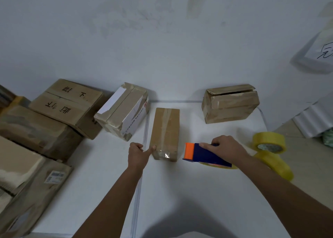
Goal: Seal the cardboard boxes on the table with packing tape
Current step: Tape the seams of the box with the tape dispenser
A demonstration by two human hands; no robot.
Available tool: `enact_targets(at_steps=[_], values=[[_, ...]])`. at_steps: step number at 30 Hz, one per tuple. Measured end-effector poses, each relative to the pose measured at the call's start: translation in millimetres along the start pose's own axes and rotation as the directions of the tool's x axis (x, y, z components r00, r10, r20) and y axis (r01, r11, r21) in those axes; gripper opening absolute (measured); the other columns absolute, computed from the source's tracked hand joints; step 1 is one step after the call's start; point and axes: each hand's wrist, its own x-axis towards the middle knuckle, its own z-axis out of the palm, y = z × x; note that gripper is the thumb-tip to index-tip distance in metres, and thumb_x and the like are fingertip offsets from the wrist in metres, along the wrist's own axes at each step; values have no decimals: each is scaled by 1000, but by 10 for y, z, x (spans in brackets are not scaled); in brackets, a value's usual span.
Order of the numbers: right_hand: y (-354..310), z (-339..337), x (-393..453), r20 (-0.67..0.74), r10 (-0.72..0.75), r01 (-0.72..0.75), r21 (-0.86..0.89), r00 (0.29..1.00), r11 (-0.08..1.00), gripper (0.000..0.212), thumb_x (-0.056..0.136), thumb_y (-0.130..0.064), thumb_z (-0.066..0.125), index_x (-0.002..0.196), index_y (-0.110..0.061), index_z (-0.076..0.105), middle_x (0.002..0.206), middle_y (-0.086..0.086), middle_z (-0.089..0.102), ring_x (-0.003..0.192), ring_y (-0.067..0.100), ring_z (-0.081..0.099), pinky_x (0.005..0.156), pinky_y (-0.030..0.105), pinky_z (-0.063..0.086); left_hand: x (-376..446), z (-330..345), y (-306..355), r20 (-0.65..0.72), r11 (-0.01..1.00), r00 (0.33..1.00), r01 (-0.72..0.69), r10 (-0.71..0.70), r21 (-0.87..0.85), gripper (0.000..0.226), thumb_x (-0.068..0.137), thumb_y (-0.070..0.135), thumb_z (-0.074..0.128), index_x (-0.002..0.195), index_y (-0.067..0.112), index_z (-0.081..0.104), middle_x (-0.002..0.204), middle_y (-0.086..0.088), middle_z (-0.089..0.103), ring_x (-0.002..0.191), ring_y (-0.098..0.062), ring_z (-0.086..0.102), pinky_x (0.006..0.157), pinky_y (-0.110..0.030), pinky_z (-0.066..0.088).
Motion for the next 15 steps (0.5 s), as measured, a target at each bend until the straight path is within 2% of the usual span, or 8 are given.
enact_targets(at_steps=[8, 12, 15], values=[[27, 73, 30, 1, 57, -57, -10, 998, 998, 65, 84, -75, 44, 68, -16, 66, 66, 0, 65, 64, 15, 64, 66, 30, 51, 117, 5, 62, 86, 999, 996, 30, -32, 27, 51, 82, 38, 79, 111, 9, 48, 91, -3, 48, 78, -13, 48, 61, -22, 39], [41, 114, 54, 12, 68, -67, -9, 998, 998, 66, 84, -76, 44, 70, -16, 67, 68, 1, 66, 65, 15, 65, 69, 31, 53, 130, -31, 70, 127, 997, 991, 39, -46, 61, 52, 83, 42, 78, 112, 11, 47, 98, -4, 51, 85, -16, 51, 62, -21, 39], [43, 116, 68, 16, 61, -61, -9, 998, 998, 64, 85, -75, 44, 72, -17, 68, 70, 1, 67, 66, 14, 65, 69, 31, 53, 147, -45, 84, 170, 996, 983, 50, -62, 71, 53, 83, 44, 76, 115, 13, 46, 107, -5, 53, 96, -18, 51, 74, -26, 40]])
